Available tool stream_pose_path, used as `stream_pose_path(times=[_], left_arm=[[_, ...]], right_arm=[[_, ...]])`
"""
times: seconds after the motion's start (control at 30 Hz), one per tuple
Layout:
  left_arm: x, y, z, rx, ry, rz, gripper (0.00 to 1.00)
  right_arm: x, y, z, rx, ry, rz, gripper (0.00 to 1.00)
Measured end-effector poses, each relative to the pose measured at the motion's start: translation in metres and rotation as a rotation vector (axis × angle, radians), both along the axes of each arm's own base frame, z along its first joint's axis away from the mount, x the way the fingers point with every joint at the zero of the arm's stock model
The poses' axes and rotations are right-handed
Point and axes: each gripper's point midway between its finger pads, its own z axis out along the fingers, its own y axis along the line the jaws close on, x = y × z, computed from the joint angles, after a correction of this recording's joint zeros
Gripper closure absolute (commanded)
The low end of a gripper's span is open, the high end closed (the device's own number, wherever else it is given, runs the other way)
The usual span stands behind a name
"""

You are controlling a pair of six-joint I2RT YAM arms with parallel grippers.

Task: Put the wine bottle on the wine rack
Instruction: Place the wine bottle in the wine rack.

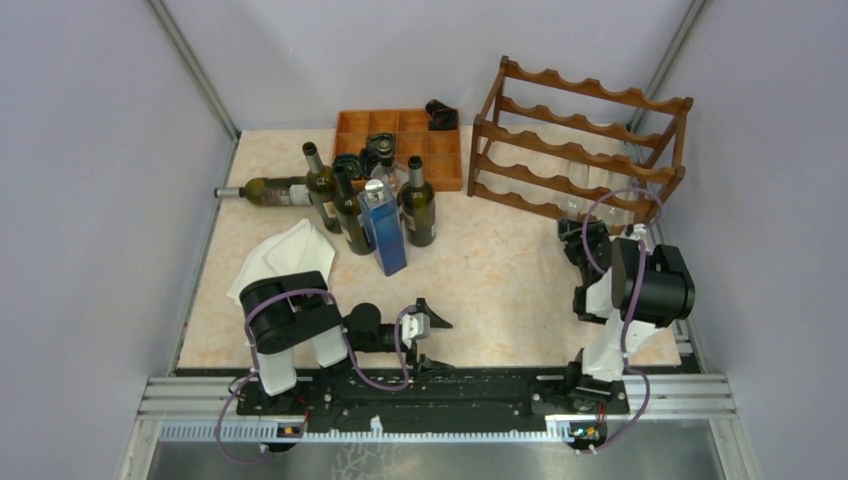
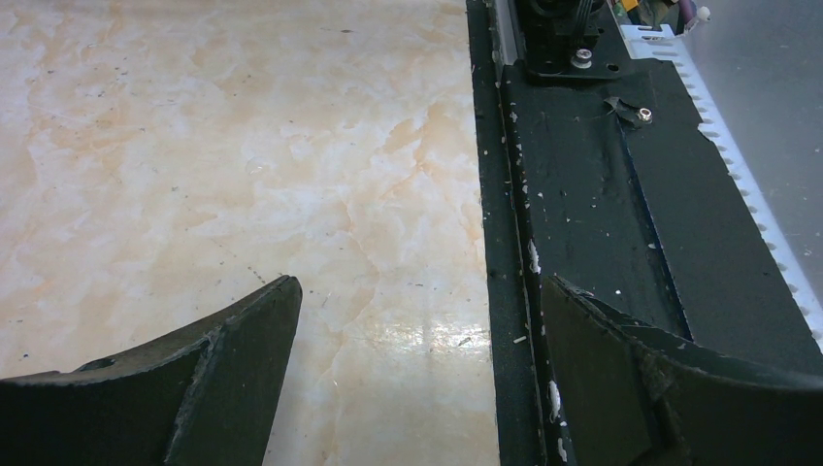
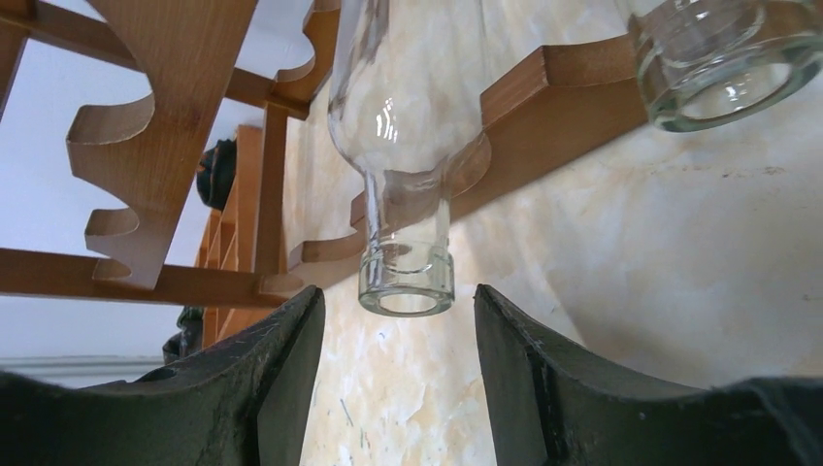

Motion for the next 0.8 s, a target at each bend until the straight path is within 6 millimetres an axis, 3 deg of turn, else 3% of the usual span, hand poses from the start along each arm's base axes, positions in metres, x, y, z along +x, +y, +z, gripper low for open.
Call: stream_pose_path(times=[0.37, 0.8], left_arm=[[0.000, 0.000, 0.000, 0.000, 0.000, 0.000, 0.01], [0.000, 0.000, 0.000, 0.000, 0.000, 0.000, 0.01]], right_arm=[[0.004, -0.006, -0.008, 0.080, -0.024, -0.055, 0.47], [0.007, -0.012, -0.001, 0.089, -0.067, -0.086, 0.50]])
